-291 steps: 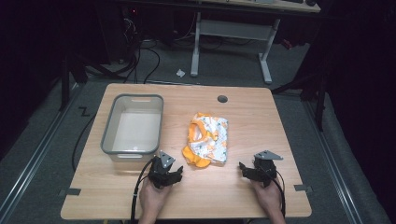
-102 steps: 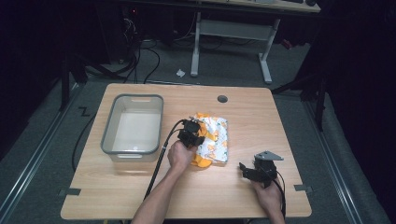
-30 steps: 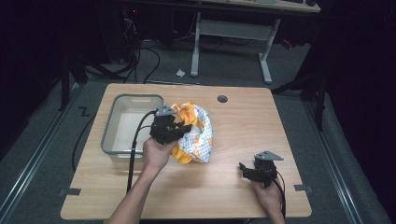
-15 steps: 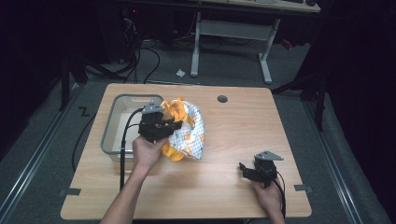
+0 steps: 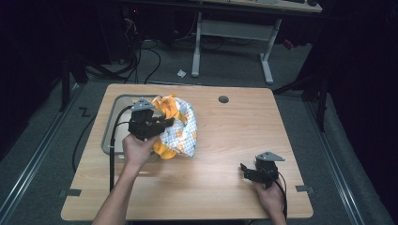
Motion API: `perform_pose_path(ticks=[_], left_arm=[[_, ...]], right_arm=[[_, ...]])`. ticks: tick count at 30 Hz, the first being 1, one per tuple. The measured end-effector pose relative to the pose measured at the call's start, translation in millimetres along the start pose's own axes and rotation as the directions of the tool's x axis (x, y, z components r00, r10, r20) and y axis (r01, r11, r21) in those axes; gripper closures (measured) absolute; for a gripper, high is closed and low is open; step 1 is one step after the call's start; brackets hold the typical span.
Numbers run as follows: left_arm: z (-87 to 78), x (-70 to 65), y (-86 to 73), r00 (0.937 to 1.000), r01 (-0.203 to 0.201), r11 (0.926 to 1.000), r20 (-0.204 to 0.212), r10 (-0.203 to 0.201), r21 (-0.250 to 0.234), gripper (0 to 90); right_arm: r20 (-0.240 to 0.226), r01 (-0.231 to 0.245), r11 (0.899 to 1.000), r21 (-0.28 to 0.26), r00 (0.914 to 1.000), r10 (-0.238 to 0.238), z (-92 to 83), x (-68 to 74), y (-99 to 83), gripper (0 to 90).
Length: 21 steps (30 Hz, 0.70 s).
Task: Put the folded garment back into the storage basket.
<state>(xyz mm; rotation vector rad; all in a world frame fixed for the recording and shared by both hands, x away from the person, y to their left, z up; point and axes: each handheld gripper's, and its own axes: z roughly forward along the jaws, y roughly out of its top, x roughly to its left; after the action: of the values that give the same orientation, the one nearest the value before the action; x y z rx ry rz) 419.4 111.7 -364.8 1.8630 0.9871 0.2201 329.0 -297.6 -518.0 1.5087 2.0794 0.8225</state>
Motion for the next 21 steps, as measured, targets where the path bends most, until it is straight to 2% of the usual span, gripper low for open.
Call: perform_pose_path(ticks=[5, 21], left_arm=[[-5.3, 8.3, -0.5, 0.9998, 0.016, 0.9999, -0.011, -0.016, -0.005, 74.6], [-24.2, 19.1, 1.5, 0.9986, 0.003, 0.9999, -0.053, -0.004, -0.015, 74.7]], right_arm=[[0.000, 0.000, 1.000, 0.000, 1.0000, 0.000, 0.0, 0.0, 0.0, 26.7], [0.000, 0.000, 1.000, 0.000, 1.0000, 0.000, 0.0, 0.0, 0.0, 26.7]])
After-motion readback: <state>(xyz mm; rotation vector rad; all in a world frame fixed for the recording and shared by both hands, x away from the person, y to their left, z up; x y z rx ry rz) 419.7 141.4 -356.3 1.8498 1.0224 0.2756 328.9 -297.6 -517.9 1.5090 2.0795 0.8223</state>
